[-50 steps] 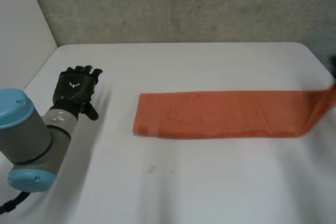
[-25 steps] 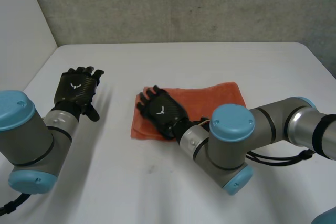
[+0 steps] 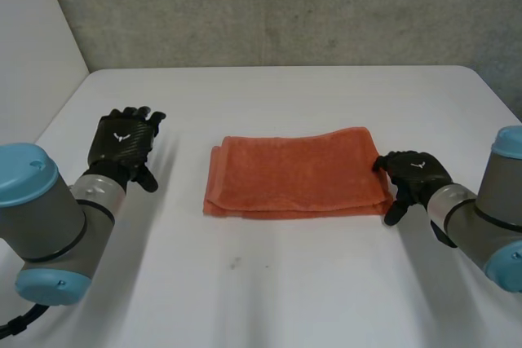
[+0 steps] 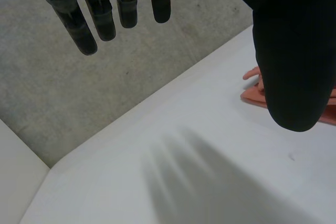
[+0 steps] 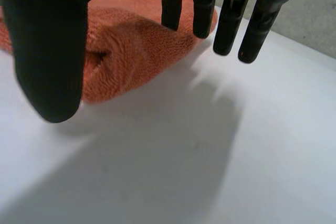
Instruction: Fold the laundry
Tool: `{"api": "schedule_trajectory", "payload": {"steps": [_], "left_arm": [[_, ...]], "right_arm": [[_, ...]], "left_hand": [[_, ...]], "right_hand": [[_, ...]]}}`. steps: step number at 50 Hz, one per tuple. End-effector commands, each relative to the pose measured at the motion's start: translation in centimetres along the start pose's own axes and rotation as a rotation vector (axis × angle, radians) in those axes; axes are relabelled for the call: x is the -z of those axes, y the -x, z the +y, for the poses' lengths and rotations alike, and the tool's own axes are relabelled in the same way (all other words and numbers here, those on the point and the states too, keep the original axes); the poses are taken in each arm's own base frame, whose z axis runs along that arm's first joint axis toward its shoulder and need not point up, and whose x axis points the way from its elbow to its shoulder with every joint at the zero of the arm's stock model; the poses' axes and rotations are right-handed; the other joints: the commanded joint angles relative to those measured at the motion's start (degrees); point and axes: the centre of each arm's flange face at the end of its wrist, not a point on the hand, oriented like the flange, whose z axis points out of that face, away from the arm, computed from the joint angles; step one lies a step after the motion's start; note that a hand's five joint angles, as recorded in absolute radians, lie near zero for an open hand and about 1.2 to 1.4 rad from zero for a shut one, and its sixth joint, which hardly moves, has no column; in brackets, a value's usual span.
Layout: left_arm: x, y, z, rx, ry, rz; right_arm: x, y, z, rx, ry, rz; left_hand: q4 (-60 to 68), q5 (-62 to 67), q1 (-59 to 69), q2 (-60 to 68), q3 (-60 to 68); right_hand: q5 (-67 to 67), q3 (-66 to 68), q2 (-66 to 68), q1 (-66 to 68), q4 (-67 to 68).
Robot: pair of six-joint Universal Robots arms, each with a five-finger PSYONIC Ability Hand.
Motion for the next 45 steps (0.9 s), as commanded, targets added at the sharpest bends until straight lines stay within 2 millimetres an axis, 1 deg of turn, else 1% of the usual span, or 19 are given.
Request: {"api": "schedule_trajectory", "payload": {"steps": [1, 7, 12, 18, 19, 23, 24, 27, 29, 31, 32, 34, 35, 38, 39, 41, 42, 43, 45], "left_arm": [[0.1, -0.1, 0.0, 0.000, 0.001, 0.004], [0.1, -0.1, 0.1, -0.002, 0.001, 0.004], [0.2, -0.3, 0.0, -0.002, 0.000, 0.008], [0.2, -0.3, 0.0, -0.002, 0.001, 0.010], [0.2, -0.4, 0.0, -0.002, -0.001, 0.011], [0.2, -0.4, 0.0, -0.002, 0.002, 0.012], [0.3, -0.5, 0.0, -0.002, 0.001, 0.013], [0.3, -0.5, 0.0, -0.002, 0.002, 0.015], [0.3, -0.5, 0.0, -0.002, 0.002, 0.015], [0.4, -0.6, 0.1, -0.003, 0.003, 0.017], [0.4, -0.6, 0.1, -0.003, 0.003, 0.017], [0.4, -0.7, 0.0, -0.003, 0.002, 0.020], [0.4, -0.7, 0.0, -0.003, 0.002, 0.020], [0.4, -0.7, -0.1, -0.003, -0.001, 0.021], [0.4, -0.7, 0.0, -0.003, 0.000, 0.021], [0.4, -0.7, -0.1, -0.003, -0.001, 0.021], [0.4, -0.7, -0.1, -0.003, -0.001, 0.019], [0.4, -0.7, -0.1, -0.003, -0.001, 0.019], [0.4, -0.6, -0.1, -0.003, -0.002, 0.017]], "right_arm": [[-0.4, -0.9, 0.0, -0.030, -0.026, 0.005], [-0.4, -0.9, 0.1, -0.114, -0.043, 0.001], [-0.4, -0.5, 0.2, -0.187, -0.050, -0.030], [-0.5, -0.2, 0.2, -0.227, -0.060, -0.054], [-0.6, -0.2, 0.2, -0.229, -0.062, -0.054], [-0.9, -0.5, 0.1, -0.220, -0.095, -0.038], [-1.1, -0.7, -0.1, -0.213, -0.116, -0.028], [-1.5, -1.3, -0.6, -0.188, -0.152, 0.005], [-1.7, -1.7, -1.6, -0.148, -0.192, 0.052], [-1.8, -1.9, -3.0, -0.106, -0.230, 0.079], [-1.7, -1.8, -4.6, -0.049, -0.267, 0.097], [-1.6, -0.4, -6.2, 0.014, -0.303, 0.076], [-1.2, 2.2, -7.8, 0.087, -0.339, 0.021], [-0.2, 6.6, -10.7, 0.186, -0.408, -0.065], [0.4, 9.3, -11.6, 0.237, -0.433, -0.123], [0.7, 12.4, -11.7, 0.287, -0.448, -0.195], [0.8, 13.8, -11.4, 0.304, -0.448, -0.225], [1.0, 16.2, -10.9, 0.329, -0.445, -0.285], [1.1, 18.4, -9.8, 0.350, -0.434, -0.346]], "left_hand": [[-1.74, -2.74, -1.10, -1.63, -2.34], [-1.74, -2.74, -1.10, -1.63, -2.34], [-1.74, -2.74, -1.10, -1.63, -2.34], [-1.74, -2.74, -1.10, -1.63, -2.34], [-1.74, -2.74, -1.10, -1.63, -2.34], [-1.74, -2.74, -1.10, -1.63, -2.34], [-1.74, -2.74, -1.10, -1.63, -2.34], [-1.74, -2.74, -1.10, -1.63, -2.34], [-1.74, -2.74, -1.10, -1.63, -2.34], [-1.74, -2.74, -1.10, -1.63, -2.34], [-1.74, -2.74, -1.10, -1.63, -2.34], [-1.74, -2.74, -1.10, -1.63, -2.34], [-1.74, -2.74, -1.10, -1.63, -2.34], [-1.74, -2.74, -1.10, -1.63, -2.34], [-1.74, -2.74, -1.10, -1.63, -2.34], [-1.74, -2.74, -1.10, -1.63, -2.34], [-1.74, -2.74, -1.10, -1.63, -2.34], [-1.74, -2.74, -1.10, -1.63, -2.34], [-1.74, -2.74, -1.10, -1.63, -2.34]], "right_hand": [[6.69, 6.69, 6.64, 9.33, 6.64], [7.36, 7.36, 7.31, 10.00, 7.31], [10.72, 10.72, 10.68, 13.36, 10.67], [16.09, 16.09, 16.05, 18.73, 16.04], [18.44, 18.44, 18.40, 21.08, 18.39], [46.81, 46.81, 46.77, 49.45, 46.76], [59.82, 59.82, 59.78, 62.46, 59.77], [59.95, 59.95, 59.91, 62.59, 59.90], [59.95, 59.95, 59.91, 62.59, 59.90], [59.95, 59.95, 59.91, 62.59, 59.90], [59.95, 59.95, 59.91, 62.59, 59.90], [59.95, 59.95, 59.91, 62.59, 59.90], [59.95, 59.95, 59.91, 62.59, 59.90], [59.95, 59.95, 59.91, 62.59, 59.90], [59.95, 59.95, 59.91, 62.59, 59.90], [59.95, 59.95, 59.91, 62.59, 59.90], [59.95, 59.95, 59.91, 62.59, 59.90], [59.95, 59.95, 59.91, 62.59, 59.90], [59.95, 59.95, 59.91, 62.59, 59.90]]}}
